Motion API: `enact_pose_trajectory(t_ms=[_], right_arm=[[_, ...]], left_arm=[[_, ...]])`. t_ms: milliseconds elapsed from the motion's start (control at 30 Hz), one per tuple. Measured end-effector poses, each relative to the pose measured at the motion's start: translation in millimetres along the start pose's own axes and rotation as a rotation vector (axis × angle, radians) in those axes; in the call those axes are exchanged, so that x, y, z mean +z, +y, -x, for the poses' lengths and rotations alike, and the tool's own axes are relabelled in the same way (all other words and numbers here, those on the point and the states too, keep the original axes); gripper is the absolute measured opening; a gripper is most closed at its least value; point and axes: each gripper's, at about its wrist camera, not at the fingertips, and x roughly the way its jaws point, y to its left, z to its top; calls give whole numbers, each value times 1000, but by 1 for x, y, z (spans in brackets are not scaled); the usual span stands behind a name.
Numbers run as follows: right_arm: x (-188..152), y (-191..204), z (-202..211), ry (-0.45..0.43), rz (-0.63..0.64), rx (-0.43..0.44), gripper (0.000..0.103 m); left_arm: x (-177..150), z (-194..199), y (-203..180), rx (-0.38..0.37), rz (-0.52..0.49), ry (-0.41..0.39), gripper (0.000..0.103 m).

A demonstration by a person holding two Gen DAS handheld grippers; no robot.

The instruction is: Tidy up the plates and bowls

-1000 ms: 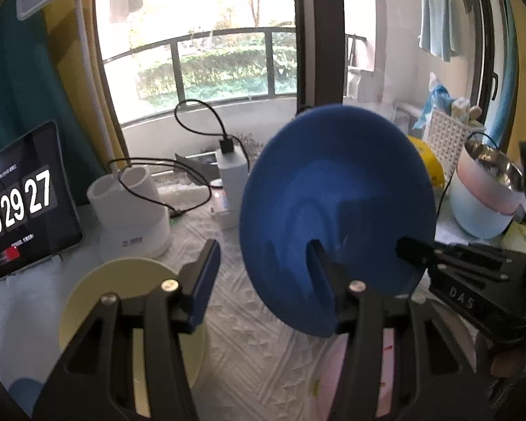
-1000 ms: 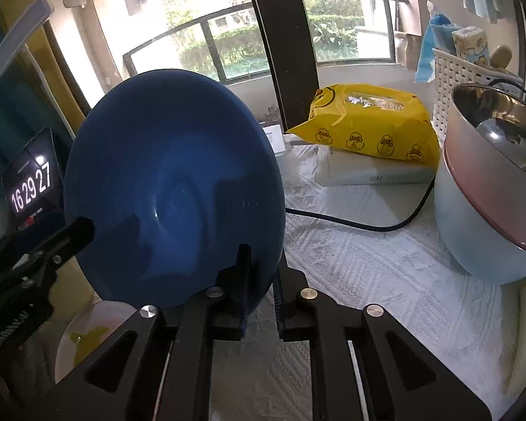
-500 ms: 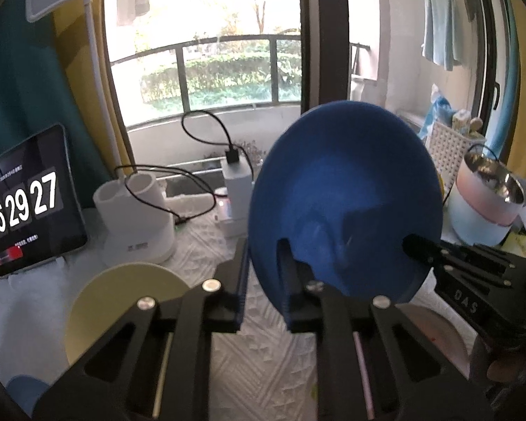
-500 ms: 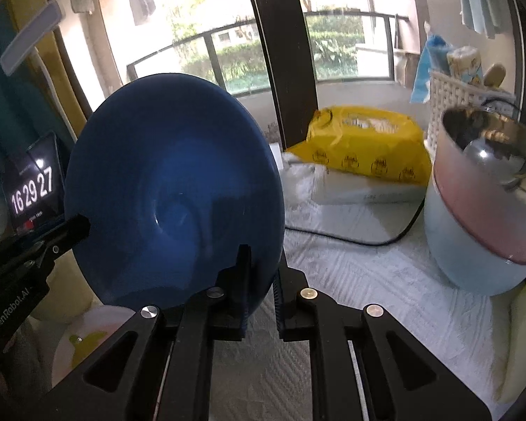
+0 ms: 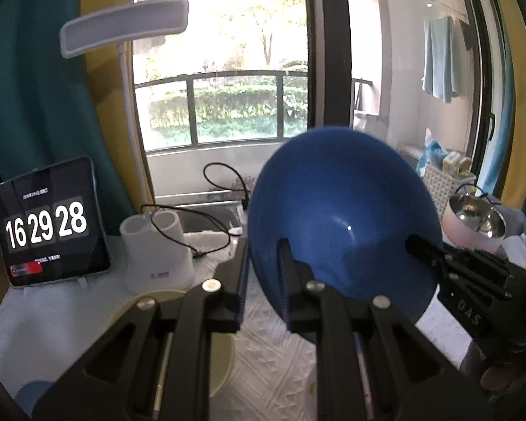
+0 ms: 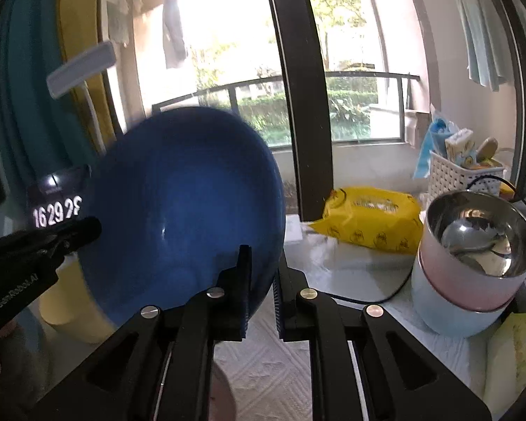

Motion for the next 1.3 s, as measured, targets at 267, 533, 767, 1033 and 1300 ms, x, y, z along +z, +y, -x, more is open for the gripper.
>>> enact_pose_trajectory(t_ms=[267,533,767,1033,1300], right_arm=[[14,13,23,-25,29,9,13],[14,27,46,29,20,4,14],[5,39,66,92,-1,10,15],[-5,52,89,169,-3,-3,18],[-22,61,109,221,-28,3,18]], left_arm=[[7,21,7,8,5,-16,16],[5,43,11,-8,35,11,16],[-2,68,17,-26,58,33,16],[-19,96,23,-61,73,73,16],[-32,120,29,-90,80,86,16]])
